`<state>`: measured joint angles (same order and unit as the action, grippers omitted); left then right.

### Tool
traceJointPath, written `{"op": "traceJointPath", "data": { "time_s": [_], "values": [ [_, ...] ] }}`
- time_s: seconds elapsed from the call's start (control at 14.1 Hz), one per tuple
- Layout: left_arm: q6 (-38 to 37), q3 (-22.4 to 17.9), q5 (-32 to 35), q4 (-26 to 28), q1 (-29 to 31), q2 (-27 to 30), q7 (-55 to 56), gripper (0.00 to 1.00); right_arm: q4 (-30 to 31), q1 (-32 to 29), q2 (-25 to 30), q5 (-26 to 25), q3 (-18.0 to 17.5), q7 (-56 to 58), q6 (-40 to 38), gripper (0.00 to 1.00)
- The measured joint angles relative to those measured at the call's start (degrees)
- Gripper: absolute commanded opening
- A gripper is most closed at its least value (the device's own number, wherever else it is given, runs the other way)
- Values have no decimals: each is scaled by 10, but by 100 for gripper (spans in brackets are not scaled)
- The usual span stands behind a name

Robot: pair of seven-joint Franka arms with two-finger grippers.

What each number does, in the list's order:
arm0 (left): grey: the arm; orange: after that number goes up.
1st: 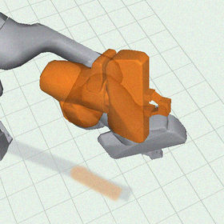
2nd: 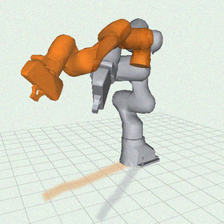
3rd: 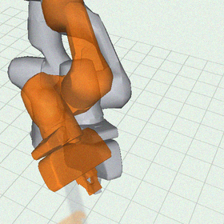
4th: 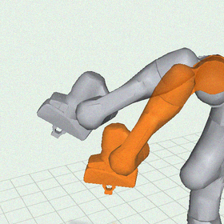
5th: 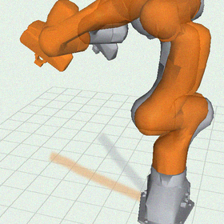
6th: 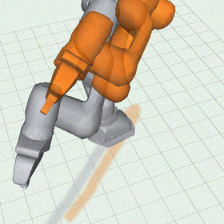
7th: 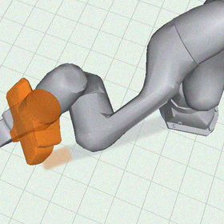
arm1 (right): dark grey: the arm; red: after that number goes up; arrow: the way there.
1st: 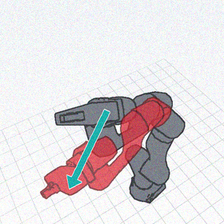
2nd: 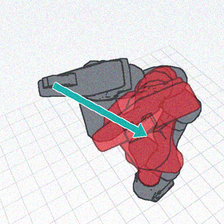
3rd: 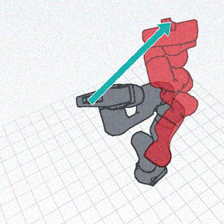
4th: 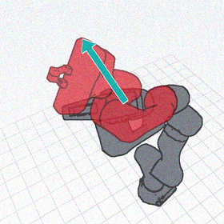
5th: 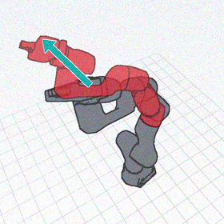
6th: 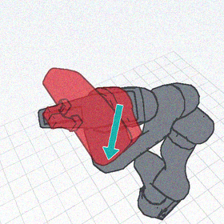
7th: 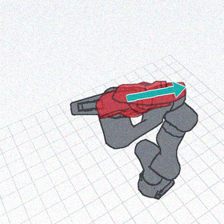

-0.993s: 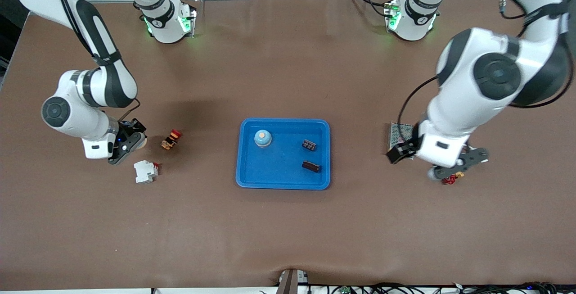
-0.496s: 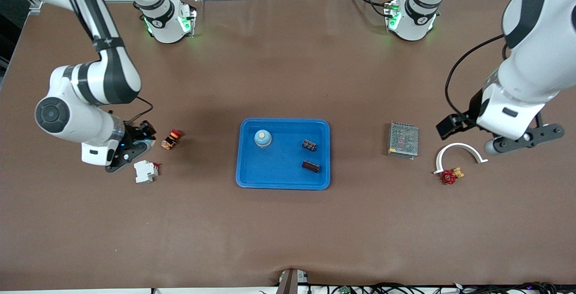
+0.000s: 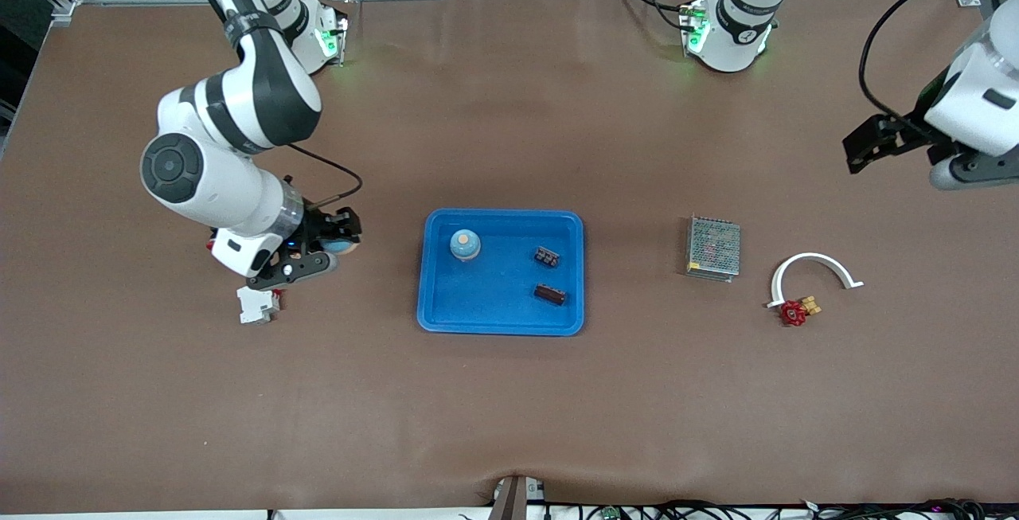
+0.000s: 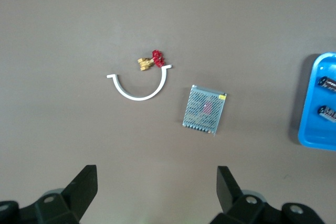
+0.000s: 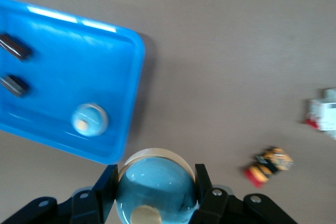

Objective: Place electrolytic capacitor and blue bell in tray
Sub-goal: 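Withdraw the left arm to rest while the right gripper lifts the bell, then carry the bell with the right gripper and lower it beside the first bell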

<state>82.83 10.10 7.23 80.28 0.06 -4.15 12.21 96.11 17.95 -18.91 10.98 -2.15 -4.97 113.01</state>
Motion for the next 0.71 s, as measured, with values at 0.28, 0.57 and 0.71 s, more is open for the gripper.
{"op": "traceJointPath", "data": {
  "time_s": [0.28, 0.57, 0.71],
  "values": [
    [0, -3, -6, 46, 0, 46, -4, 100, -57, 53, -81, 2, 0, -107, 82, 42],
    [2, -7, -37, 57, 17, 57, -16, 100, -111, 86, -187, 2, 2, -159, 178, 42],
    [9, -7, -41, 60, 29, 57, -26, 100, -139, 95, -225, 2, 4, -169, 195, 42]
  ]
}}
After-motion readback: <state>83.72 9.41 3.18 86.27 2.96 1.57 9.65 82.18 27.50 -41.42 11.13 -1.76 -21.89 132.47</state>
